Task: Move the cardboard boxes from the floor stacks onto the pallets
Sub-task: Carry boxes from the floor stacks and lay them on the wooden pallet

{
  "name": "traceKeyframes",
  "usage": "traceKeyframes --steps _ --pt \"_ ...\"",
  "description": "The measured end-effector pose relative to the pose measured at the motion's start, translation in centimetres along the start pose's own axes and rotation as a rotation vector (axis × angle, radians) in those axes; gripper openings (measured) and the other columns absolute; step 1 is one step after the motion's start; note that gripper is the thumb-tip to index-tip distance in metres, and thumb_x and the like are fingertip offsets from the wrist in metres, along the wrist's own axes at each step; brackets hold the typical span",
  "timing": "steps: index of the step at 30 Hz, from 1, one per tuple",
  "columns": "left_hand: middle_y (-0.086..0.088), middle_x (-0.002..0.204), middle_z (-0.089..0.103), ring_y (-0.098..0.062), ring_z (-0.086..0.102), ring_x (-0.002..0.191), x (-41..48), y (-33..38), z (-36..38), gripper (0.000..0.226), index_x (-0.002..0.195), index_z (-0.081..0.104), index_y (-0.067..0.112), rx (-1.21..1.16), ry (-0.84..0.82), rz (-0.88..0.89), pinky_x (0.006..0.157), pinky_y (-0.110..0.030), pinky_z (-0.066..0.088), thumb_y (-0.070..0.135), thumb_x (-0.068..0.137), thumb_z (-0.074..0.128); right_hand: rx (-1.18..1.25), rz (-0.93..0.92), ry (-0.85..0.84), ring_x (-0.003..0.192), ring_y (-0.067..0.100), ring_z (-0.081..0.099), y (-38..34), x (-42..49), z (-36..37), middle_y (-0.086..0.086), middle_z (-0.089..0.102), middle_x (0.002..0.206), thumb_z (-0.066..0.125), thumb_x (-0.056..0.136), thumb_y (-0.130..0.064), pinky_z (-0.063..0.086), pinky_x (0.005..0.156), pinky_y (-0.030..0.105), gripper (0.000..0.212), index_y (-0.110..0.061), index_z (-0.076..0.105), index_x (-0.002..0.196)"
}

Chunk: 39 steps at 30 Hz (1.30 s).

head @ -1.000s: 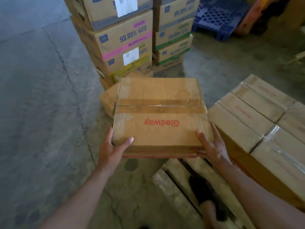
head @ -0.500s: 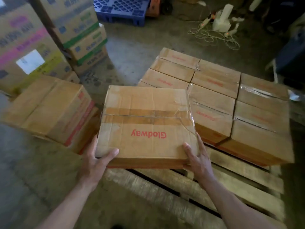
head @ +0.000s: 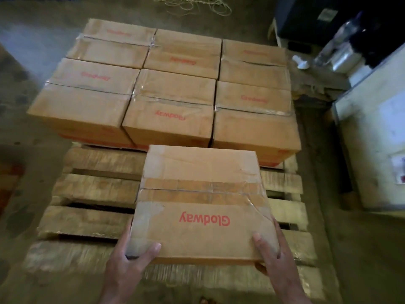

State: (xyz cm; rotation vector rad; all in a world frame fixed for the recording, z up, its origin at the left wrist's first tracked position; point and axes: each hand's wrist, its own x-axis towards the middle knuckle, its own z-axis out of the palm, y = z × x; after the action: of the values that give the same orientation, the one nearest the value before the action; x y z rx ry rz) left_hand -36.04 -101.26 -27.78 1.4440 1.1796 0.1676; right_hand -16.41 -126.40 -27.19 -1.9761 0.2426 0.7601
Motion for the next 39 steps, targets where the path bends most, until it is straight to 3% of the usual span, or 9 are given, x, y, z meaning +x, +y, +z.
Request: traceKeyframes --steps 2,5,9,13,17,22,26,32,39 --pt "0.015 0.111 0.071 -0.003 0.065 0.101 0.2 -1.4 3.9 0.084 0.128 0.051 0.053 0.050 -0.062 0.001 0.085 -0.029 0.052 0.062 0.054 0.089 -0.016 0.032 0.042 0.109 0.023 0.061 2.6 1.4 -3.1 -0.008 0.057 0.129 0.072 0.075 -0.066 0.061 0.081 0.046 0.070 -0.064 0.039 0.137" --pt "0.011 0.124 0.064 -0.011 0.061 0.111 0.8 -3.1 9.0 0.102 0.143 0.044 0.046 0.087 -0.124 0.019 0.091 -0.038 0.054 0.068 0.051 0.081 -0.038 0.030 0.084 0.112 0.028 0.060 5.6 3.8 -6.7 -0.006 0.057 0.131 0.068 0.061 -0.086 0.059 0.085 0.052 0.082 -0.066 0.038 0.135" --pt "0.019 0.118 0.058 0.010 0.058 0.100 1.8 -2.9 13.9 0.077 0.143 0.039 0.045 0.146 -0.165 0.127 0.069 -0.010 0.050 0.037 0.079 0.081 -0.002 -0.043 0.088 0.113 0.025 0.061 7.8 6.6 -9.1 -0.006 0.059 0.128 0.065 0.062 -0.084 0.060 0.085 0.050 0.088 -0.055 0.041 0.141" --pt "0.015 0.128 0.057 -0.001 0.058 0.106 3.8 -2.4 16.8 0.089 0.152 0.031 0.041 0.174 -0.167 0.188 0.085 -0.027 0.054 0.043 0.077 0.078 -0.003 -0.127 0.115 0.113 0.019 0.062 8.6 9.6 -10.0 -0.008 0.062 0.126 0.059 0.069 -0.080 0.059 0.087 0.045 0.079 -0.051 0.044 0.141" --pt "0.015 0.129 0.050 0.007 0.051 0.100 4.2 -2.0 18.9 0.093 0.155 0.026 0.039 0.169 -0.150 0.196 0.077 -0.014 0.044 0.040 0.077 0.078 -0.015 -0.131 0.125 0.117 0.020 0.058 8.7 12.1 -10.9 -0.008 0.057 0.132 0.058 0.074 -0.077 0.055 0.094 0.049 0.074 -0.059 0.037 0.143" --pt "0.010 0.138 0.053 -0.017 0.057 0.121 4.4 -3.1 19.9 0.105 0.151 0.022 0.052 0.191 -0.148 0.147 0.098 -0.048 0.053 0.072 0.063 0.075 -0.065 -0.133 0.147 0.128 0.015 0.045 8.0 14.4 -11.6 -0.016 0.041 0.143 0.061 0.088 -0.064 0.041 0.099 0.035 0.067 -0.063 0.023 0.143" --pt "0.008 0.142 0.052 -0.019 0.056 0.123 4.7 -3.3 20.4 0.114 0.154 0.017 0.049 0.215 -0.158 0.131 0.101 -0.044 0.050 0.077 0.057 0.069 -0.138 -0.100 0.149 0.140 0.018 0.040 8.2 15.6 -11.8 -0.011 0.035 0.157 0.060 0.090 -0.055 0.037 0.104 0.035 0.074 -0.046 0.023 0.155" --pt "0.009 0.136 0.058 -0.007 0.060 0.114 5.2 -3.4 20.3 0.096 0.154 0.022 0.046 0.205 -0.181 0.120 0.092 -0.033 0.055 0.052 0.076 0.079 -0.173 -0.117 0.169 0.142 0.020 0.037 8.0 15.4 -11.4 -0.005 0.034 0.159 0.059 0.095 -0.046 0.033 0.100 0.032 0.072 -0.037 0.024 0.157" --pt "0.008 0.143 0.048 -0.007 0.053 0.109 4.6 -2.2 20.7 0.099 0.159 0.014 0.036 0.243 -0.160 0.095 0.094 -0.031 0.049 0.039 0.082 0.077 -0.297 -0.094 0.200 0.143 0.027 0.037 7.0 15.4 -11.2 0.001 0.035 0.160 0.059 0.097 -0.045 0.035 0.109 0.044 0.072 -0.030 0.024 0.158"
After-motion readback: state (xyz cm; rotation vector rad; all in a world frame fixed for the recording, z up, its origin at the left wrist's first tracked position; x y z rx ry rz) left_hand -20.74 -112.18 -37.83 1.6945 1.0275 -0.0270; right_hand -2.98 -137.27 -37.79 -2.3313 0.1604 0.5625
